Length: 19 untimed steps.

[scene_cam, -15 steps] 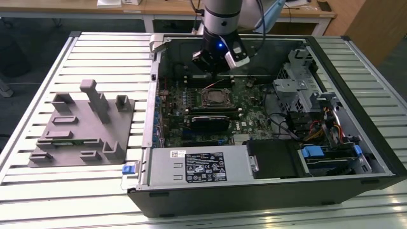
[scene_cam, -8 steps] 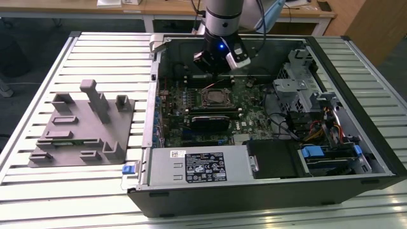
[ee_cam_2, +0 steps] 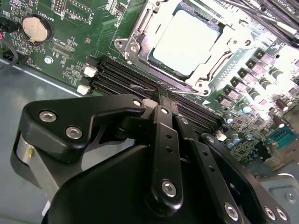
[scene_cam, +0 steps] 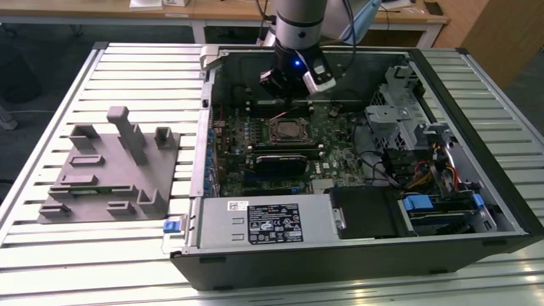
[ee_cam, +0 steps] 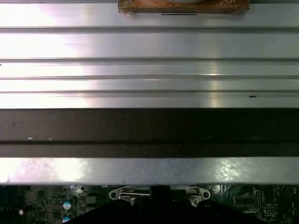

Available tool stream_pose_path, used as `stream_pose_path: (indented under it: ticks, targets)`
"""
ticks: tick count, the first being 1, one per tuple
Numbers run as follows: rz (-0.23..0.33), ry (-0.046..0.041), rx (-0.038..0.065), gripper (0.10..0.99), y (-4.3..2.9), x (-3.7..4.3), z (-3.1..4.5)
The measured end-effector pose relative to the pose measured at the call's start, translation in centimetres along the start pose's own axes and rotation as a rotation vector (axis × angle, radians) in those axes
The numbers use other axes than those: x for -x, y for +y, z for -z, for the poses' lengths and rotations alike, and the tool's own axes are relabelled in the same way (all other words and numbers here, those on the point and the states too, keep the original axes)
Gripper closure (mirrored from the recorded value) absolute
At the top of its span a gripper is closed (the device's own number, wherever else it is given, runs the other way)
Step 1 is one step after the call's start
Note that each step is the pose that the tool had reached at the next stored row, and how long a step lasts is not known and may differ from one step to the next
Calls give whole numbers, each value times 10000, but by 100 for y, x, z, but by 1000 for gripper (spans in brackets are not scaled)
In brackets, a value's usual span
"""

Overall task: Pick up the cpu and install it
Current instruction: 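Install the first cpu locking lever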

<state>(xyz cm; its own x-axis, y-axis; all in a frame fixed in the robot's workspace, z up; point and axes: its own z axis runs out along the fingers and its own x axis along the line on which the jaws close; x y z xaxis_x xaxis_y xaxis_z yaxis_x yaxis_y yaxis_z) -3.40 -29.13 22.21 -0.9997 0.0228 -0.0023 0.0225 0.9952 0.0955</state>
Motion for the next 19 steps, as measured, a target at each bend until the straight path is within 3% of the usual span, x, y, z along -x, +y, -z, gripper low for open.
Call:
stream_pose_path:
  ticks: [19]
  targets:
    - [0,1,-1,980,3,91,-77]
